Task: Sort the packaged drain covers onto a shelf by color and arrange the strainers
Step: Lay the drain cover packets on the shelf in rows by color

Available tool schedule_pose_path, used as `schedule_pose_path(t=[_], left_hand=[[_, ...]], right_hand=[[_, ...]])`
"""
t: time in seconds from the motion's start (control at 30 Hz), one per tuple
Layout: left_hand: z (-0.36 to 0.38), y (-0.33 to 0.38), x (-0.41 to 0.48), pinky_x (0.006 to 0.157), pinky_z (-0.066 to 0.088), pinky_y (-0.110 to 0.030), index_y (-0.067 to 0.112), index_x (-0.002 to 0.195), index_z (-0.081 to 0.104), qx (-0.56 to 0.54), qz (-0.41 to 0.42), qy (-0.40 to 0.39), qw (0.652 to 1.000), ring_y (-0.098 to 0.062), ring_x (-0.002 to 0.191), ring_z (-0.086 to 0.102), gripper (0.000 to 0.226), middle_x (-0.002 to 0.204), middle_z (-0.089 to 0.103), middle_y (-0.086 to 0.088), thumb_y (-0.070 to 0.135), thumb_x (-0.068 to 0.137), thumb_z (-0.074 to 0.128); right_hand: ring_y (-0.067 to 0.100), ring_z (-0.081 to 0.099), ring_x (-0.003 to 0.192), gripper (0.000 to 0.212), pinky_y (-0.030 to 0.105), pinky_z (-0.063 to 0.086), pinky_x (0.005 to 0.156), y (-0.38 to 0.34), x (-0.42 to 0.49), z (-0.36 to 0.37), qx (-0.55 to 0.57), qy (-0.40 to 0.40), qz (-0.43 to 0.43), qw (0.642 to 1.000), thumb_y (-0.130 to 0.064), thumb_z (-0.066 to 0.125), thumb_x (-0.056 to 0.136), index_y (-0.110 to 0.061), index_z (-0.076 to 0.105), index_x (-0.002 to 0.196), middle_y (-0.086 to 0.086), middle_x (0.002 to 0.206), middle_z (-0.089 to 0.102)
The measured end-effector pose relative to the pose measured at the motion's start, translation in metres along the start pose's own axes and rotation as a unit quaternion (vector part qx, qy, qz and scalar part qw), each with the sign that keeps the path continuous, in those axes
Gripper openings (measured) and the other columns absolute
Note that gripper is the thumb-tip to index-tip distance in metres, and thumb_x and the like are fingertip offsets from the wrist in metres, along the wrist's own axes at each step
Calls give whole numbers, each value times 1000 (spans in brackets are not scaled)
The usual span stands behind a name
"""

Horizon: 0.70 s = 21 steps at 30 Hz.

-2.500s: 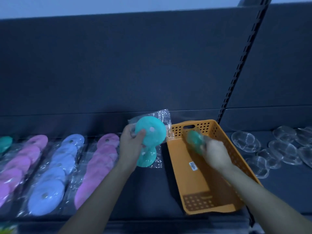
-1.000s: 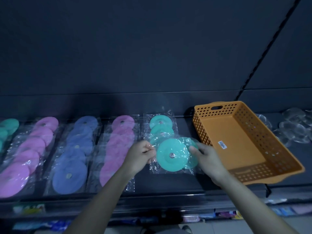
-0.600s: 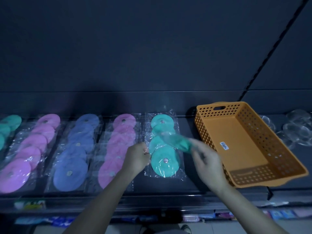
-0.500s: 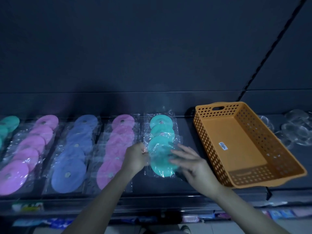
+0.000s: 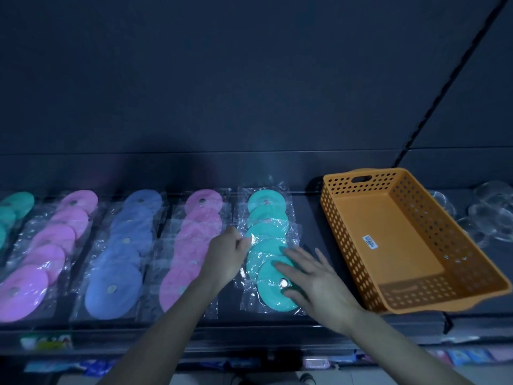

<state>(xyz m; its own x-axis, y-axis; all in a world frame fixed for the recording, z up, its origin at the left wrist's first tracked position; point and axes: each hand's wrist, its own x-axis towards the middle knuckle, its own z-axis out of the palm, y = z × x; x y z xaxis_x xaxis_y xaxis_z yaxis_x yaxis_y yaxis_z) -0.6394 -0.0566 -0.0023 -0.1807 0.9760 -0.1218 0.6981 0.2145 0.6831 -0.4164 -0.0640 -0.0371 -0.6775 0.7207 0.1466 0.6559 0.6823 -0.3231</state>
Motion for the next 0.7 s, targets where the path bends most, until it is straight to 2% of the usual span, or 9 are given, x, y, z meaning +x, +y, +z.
schedule_pose_path(t=[0.07, 0.17, 0.27, 0.43, 0.53, 0.6, 0.63, 0.7], left_hand=[[-1, 1, 0, 58, 45, -33, 6, 73, 50, 33, 16, 11, 999, -21, 63, 57, 26, 75, 63, -13, 20, 96, 49], [-2, 0, -1, 60, 48, -38, 4, 67, 51, 38, 21, 7, 999, -25, 62, 58, 27, 72, 63, -20, 14, 93, 53], [-2, -2, 0, 61, 50, -40, 7, 64, 48, 33, 11, 14, 999, -25, 62, 60, 29, 66, 59, -15, 10, 92, 54], [-1, -6, 0, 57, 49, -31, 9, 65, 48, 7, 13, 9, 1000, -12, 66, 67, 30, 68, 63, -12, 11, 94, 51], [-3, -9, -1, 52, 35, -19, 6, 70, 53, 29, 46, 27, 998, -11, 58, 52, 23, 64, 56, -3, 14, 92, 54], [-7, -10, -5, 54, 31, -19, 7, 82, 57, 37, 88, 50, 994, -11, 62, 50, 14, 70, 56, 0, 16, 92, 55], [-10, -12, -7, 61, 35, -19, 9, 92, 60, 43, 111, 62, 991, -11, 70, 53, 10, 79, 61, 0, 18, 92, 56], [-17, -19, -13, 83, 43, -23, 8, 115, 60, 76, 140, 88, 983, -17, 96, 60, 28, 105, 66, -4, 24, 92, 57]], right_hand=[[21, 27, 140, 57, 50, 21, 113, -3, -2, 6, -34, -19, -27, 999, -38, 66, 83, -30, 45, 135, 2, 149, 36], [20, 44, 131, 60, 48, 34, 107, -9, -2, 11, -72, -15, -62, 995, -41, 76, 72, -30, 54, 126, 1, 139, 51], [19, 51, 125, 56, 49, 33, 109, -13, 4, 13, -90, -11, -90, 992, -43, 76, 67, -31, 58, 119, -3, 133, 56], [17, 55, 122, 53, 47, 35, 108, -25, 15, 14, -107, -26, -125, 986, -44, 76, 66, -29, 62, 115, -8, 127, 61], [18, 49, 127, 52, 41, 33, 108, -24, 14, 13, -71, -12, -108, 992, -46, 65, 74, -27, 59, 122, -3, 134, 56], [19, 38, 135, 56, 41, 30, 110, -21, 12, 9, -43, -10, -57, 997, -51, 50, 83, -24, 50, 133, 2, 145, 44], [20, 31, 139, 61, 42, 26, 112, -20, 12, 5, -35, -15, -28, 999, -55, 45, 86, -24, 44, 138, 3, 149, 36], [19, 11, 145, 73, 40, 15, 116, -18, 13, -1, -31, -33, 23, 999, -67, 32, 87, -26, 28, 147, 2, 156, 16]])
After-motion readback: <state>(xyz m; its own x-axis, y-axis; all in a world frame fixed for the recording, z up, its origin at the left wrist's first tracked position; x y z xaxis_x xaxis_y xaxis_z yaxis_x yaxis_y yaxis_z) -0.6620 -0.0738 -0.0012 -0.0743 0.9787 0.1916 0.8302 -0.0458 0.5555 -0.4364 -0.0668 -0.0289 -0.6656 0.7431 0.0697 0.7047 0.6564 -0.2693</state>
